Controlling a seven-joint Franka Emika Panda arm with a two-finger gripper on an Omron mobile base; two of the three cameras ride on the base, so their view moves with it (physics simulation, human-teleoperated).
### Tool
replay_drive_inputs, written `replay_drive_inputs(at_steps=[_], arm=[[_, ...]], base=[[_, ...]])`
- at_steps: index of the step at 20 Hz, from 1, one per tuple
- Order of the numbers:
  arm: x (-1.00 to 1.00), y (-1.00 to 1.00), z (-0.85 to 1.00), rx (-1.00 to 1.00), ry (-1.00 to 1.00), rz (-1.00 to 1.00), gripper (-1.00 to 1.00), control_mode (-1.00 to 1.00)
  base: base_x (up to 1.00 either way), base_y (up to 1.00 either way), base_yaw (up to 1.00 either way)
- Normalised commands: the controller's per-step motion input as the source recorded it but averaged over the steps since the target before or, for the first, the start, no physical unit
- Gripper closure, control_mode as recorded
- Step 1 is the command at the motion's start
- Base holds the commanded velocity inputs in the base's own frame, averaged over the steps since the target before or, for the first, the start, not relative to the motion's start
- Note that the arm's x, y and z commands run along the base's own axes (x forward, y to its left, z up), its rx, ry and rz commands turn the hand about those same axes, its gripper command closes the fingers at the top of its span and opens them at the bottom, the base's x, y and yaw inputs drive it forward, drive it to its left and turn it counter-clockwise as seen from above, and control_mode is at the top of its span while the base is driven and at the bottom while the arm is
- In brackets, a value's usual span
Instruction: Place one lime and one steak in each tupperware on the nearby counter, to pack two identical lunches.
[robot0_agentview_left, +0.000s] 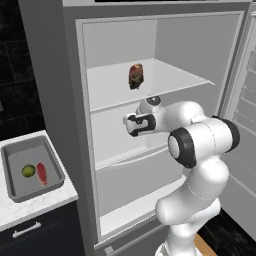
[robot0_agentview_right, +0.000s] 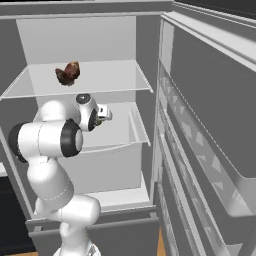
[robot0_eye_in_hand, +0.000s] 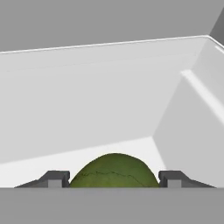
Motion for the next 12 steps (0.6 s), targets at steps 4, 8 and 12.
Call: replay_drive_inputs(at_steps=[4,8,12], arm=[[-0.23,0.0,-0.13,0.0,0.02,0.0,1.0,-1.0],[-0.66,0.0,-0.05,0.0,-0.03,0.0,1.0,-1.0],[-0.76,0.0,-0.01,0.0,-0.1,0.0,1.0,-1.0]], base=[[0.0,0.0,0.0],[0.0,0.0,0.0],[0.0,0.0,0.0]])
